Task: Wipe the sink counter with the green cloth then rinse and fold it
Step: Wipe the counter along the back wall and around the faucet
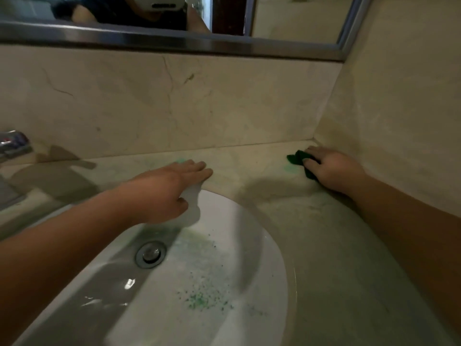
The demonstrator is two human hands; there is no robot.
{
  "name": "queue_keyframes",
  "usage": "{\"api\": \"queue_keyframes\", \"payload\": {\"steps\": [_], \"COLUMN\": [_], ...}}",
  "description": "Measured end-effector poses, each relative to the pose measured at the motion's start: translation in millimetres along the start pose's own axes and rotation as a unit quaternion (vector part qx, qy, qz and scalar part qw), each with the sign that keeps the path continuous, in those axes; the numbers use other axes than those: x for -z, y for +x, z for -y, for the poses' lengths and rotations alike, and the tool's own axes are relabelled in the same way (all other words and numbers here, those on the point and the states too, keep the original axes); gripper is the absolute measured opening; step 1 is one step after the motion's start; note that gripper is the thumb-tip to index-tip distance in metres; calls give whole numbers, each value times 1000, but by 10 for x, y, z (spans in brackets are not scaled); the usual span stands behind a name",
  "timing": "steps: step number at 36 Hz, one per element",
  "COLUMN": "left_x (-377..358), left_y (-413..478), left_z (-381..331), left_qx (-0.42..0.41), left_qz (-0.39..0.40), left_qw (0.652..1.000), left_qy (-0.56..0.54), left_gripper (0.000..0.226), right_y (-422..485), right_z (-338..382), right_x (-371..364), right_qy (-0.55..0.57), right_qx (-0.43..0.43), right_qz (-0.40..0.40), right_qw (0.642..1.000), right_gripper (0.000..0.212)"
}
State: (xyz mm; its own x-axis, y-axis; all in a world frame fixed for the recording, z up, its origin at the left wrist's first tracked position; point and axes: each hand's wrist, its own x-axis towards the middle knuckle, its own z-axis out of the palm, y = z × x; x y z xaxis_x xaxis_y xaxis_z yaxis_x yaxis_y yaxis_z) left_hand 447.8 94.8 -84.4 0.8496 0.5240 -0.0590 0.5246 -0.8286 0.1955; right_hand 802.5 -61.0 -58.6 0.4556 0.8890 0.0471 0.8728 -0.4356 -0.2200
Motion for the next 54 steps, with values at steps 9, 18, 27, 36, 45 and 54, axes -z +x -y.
{"api": "queue_keyframes", "payload": {"steps": [9,18,27,36,45,54], "left_x": [49,133,106,84,124,115], "left_y": [6,-60,-12,6,4,18], "left_z": [-3,-72,-23,62,37,35], "left_qx": [4,10,-7,3,13,14], "left_qz": [32,38,32,30,36,35], "left_qw": [999,999,999,997,996,996], "left_qy": [-28,-28,-39,-66,-76,-83], "left_gripper": [98,100,96,99,101,101], "right_y": [-496,-1052,-499,-773,-784,-157], "right_z": [1135,1496,443,1557,914,9], "right_x": [-294,84,-29,-426,333,-128], "right_qy": [54,230,-53,33,24,-82], "right_qx": [221,195,8,170,218,-31], "right_qz": [25,5,17,4,-140,-25], "right_qw": [973,953,998,985,966,996], "right_gripper": [37,21,46,41,36,49]}}
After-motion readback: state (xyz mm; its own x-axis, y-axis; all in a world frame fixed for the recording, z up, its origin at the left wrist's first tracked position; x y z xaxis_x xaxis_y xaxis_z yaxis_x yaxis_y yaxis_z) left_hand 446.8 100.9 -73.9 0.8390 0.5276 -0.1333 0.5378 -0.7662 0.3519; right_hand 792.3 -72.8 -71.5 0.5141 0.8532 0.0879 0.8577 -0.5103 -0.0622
